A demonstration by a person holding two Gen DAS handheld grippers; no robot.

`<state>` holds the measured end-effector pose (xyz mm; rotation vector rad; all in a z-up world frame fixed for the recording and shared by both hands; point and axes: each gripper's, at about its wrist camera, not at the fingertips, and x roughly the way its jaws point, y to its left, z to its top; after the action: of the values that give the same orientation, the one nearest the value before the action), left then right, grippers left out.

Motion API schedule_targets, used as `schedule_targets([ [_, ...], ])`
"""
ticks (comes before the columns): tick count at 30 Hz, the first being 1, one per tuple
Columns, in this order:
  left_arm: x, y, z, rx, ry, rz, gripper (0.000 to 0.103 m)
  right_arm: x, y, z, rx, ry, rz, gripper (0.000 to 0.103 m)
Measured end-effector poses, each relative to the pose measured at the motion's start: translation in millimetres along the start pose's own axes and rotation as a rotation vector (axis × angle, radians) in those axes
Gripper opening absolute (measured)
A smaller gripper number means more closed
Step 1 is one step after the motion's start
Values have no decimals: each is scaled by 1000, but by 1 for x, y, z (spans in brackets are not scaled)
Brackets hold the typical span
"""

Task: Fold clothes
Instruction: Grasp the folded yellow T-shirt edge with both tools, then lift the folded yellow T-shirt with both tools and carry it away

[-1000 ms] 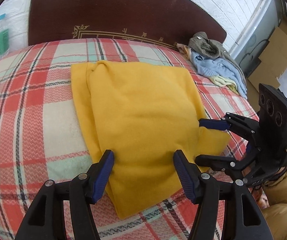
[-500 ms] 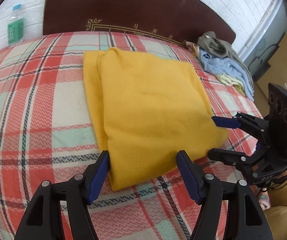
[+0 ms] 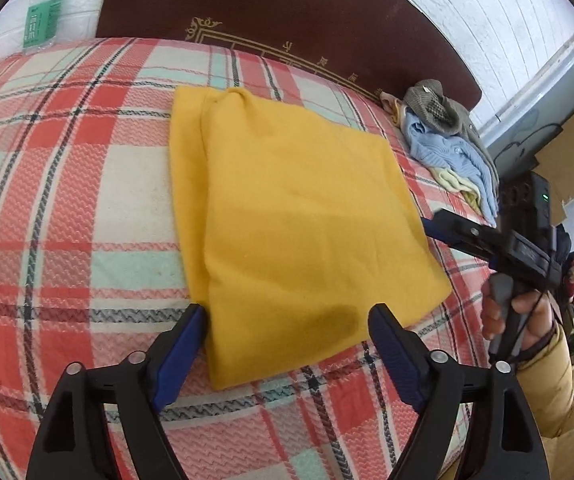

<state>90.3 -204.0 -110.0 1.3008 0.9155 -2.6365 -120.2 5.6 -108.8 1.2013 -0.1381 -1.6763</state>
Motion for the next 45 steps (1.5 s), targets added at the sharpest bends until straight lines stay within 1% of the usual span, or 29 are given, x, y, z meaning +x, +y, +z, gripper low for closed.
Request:
schedule_targets([
  [1, 1, -1, 1, -2, 4, -8, 90, 4, -3, 2, 17, -2, 14, 79],
  [2, 2, -1, 1, -3, 9, -18, 92, 7, -3, 4, 16, -9, 29, 79],
  [4, 5, -3, 3, -8, 18, -39, 100, 14, 0, 9, 3, -8, 54, 80],
  [5, 7, -4, 4, -7, 23, -51, 102, 19, 2, 11, 0, -6, 68, 80],
  [7, 11, -5, 8, -14, 32, -96, 102, 29, 5, 16, 6, 2, 120, 83],
  [10, 15, -3, 14, -48, 44, -159, 102, 38, 10, 19, 5, -2, 161, 92],
  [13, 15, 3, 18, -97, 40, -244, 102, 42, 13, 21, 15, 12, 230, 93],
  [14, 13, 5, 18, -110, 34, -258, 102, 42, 13, 22, 19, 21, 240, 93],
  [15, 12, 7, 18, -122, 28, -271, 102, 42, 12, 23, 13, 38, 224, 92],
  [16, 9, 10, 17, -130, 20, -285, 102, 39, 12, 23, -2, 48, 185, 91],
  [17, 7, 12, 16, -138, 11, -299, 102, 35, 11, 23, -16, 42, 140, 91],
  [18, 4, 15, 14, -149, 7, -311, 102, 29, 8, 21, -21, 33, 118, 91],
  [20, 5, 19, 11, -156, 18, -308, 102, 24, 2, 16, -16, 26, 135, 91],
  [22, 11, 15, 15, -140, 20, -301, 103, 28, 9, 13, -50, 13, 110, 92],
  [23, 12, 12, 17, -133, 19, -297, 103, 31, 14, 11, -70, 9, 99, 96],
  [25, 13, 10, 20, -135, 21, -293, 103, 40, 23, 11, -86, 2, 113, 97],
  [26, 15, 10, 22, -142, 22, -298, 103, 44, 27, 11, -92, -2, 120, 98],
  [27, 16, 11, 23, -149, 21, -305, 103, 47, 31, 11, -105, -6, 122, 103],
  [30, 16, 14, 24, -179, 7, -325, 103, 59, 40, 13, -135, -5, 112, 103],
  [32, 16, 17, 24, -203, -6, -339, 102, 61, 41, 18, -118, 0, 124, 103],
  [33, 16, 17, 23, -208, -8, -327, 101, 62, 40, 19, -103, 4, 128, 100],
  [34, 15, 17, 23, -212, -10, -312, 93, 62, 39, 20, -93, 15, 133, 94],
  [35, 14, 16, 22, -215, -12, -296, 85, 63, 36, 20, -77, 38, 142, 63],
  [36, 14, 19, 22, -227, -5, -279, 62, 65, 33, 21, -60, 57, 150, 47],
  [37, 15, 22, 21, -240, 4, -262, 42, 67, 31, 21, -46, 63, 158, 47],
  [38, 15, 25, 21, -253, 12, -245, 41, 66, 30, 21, -38, 59, 167, 46],
  [40, 14, 31, 18, -286, 11, -270, 38, 65, 28, 22, -8, 62, 197, 42],
  [42, 10, 31, 17, -297, 6, -281, 36, 62, 26, 23, 37, 59, 246, 35],
  [45, 1, 32, 16, -320, -14, -359, 33, 56, 26, 23, 80, 56, 303, 33],
])
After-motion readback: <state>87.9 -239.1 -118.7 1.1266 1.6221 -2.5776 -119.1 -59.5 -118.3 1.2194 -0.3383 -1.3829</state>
